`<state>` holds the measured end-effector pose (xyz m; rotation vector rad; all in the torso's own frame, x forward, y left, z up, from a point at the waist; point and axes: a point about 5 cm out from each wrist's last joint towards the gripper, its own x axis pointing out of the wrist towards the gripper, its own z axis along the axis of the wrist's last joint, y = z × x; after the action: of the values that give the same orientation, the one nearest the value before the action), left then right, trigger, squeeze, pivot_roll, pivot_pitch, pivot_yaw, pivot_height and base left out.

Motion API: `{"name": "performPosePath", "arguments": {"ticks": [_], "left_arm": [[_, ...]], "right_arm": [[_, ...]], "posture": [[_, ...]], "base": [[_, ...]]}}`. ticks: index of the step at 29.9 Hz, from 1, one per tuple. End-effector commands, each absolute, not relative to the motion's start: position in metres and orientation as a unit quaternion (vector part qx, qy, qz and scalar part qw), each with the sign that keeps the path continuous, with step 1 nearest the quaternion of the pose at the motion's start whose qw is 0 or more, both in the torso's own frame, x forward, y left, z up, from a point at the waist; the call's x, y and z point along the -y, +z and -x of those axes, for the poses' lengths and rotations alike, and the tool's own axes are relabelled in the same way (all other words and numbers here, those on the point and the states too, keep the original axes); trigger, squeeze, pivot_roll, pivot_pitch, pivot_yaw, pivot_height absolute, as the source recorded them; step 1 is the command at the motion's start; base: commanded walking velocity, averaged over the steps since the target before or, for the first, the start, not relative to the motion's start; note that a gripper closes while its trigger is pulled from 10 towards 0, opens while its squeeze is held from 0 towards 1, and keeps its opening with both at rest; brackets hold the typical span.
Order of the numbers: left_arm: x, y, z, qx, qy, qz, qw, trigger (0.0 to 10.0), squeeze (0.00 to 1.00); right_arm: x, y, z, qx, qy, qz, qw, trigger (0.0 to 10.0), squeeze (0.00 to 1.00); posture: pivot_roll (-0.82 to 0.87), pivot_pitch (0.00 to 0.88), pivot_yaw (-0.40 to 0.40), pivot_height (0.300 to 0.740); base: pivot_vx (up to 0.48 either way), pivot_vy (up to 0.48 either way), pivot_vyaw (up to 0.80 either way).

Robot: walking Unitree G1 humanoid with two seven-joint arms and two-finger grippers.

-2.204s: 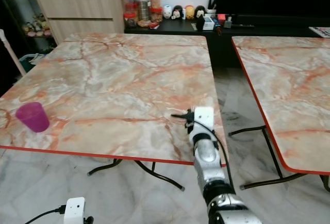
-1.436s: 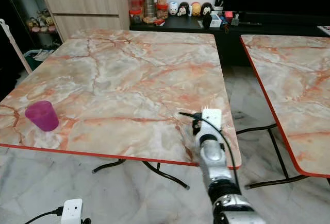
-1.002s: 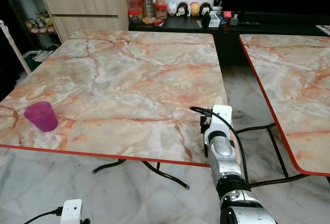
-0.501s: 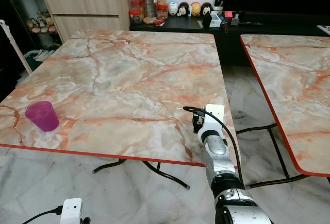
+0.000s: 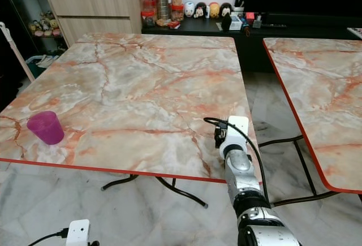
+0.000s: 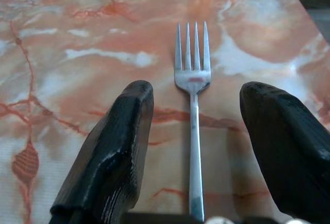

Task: Setting the table

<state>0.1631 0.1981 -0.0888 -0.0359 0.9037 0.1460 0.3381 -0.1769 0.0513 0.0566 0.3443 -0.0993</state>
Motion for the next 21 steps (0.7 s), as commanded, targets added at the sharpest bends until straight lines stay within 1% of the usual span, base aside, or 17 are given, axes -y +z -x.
{"name": "performPosePath", "arguments": {"ticks": [1,6,11,16,17,18,21], "left_arm": [[-0.2,-0.09,-0.16,-0.446,0.072,0.022,0.892,10.0,0.0],[-0.199,-0.091,-0.158,-0.45,0.068,0.022,0.89,10.0,0.0],[-0.198,-0.093,-0.155,-0.455,0.062,0.02,0.888,10.0,0.0],[-0.195,-0.093,-0.157,-0.455,0.057,0.021,0.889,10.0,0.0],[-0.194,-0.092,-0.157,-0.455,0.056,0.021,0.889,10.0,0.0],[-0.194,-0.092,-0.158,-0.455,0.054,0.021,0.889,10.0,0.0],[-0.193,-0.092,-0.158,-0.455,0.053,0.022,0.889,10.0,0.0]], "right_arm": [[0.174,0.051,-0.34,-0.178,-0.049,-0.034,0.982,10.0,0.0],[0.174,0.046,-0.337,-0.196,-0.054,-0.03,0.979,10.0,0.0],[0.177,0.035,-0.33,-0.226,-0.082,-0.038,0.97,10.0,0.0],[0.177,0.028,-0.325,-0.248,-0.077,-0.033,0.965,9.9,0.0],[0.177,0.028,-0.325,-0.249,-0.076,-0.032,0.965,2.7,0.0],[0.177,0.028,-0.325,-0.247,-0.072,-0.035,0.966,0.0,0.0],[0.175,0.03,-0.327,-0.242,-0.061,-0.031,0.968,0.0,0.0]], "posture": [[-0.02,0.0,0.018,0.732],[-0.02,0.0,0.018,0.732],[-0.02,0.0,0.017,0.732],[-0.03,0.0,0.014,0.732],[-0.03,0.0,0.014,0.732],[-0.03,0.0,0.013,0.732],[-0.03,0.0,0.013,0.732]], "base": [[0.0,0.0,0.0],[0.0,0.0,0.0],[0.0,0.0,0.0],[0.0,0.0,0.0],[0.0,0.0,0.0],[0.0,0.0,0.0],[0.0,0.0,0.0]]}}
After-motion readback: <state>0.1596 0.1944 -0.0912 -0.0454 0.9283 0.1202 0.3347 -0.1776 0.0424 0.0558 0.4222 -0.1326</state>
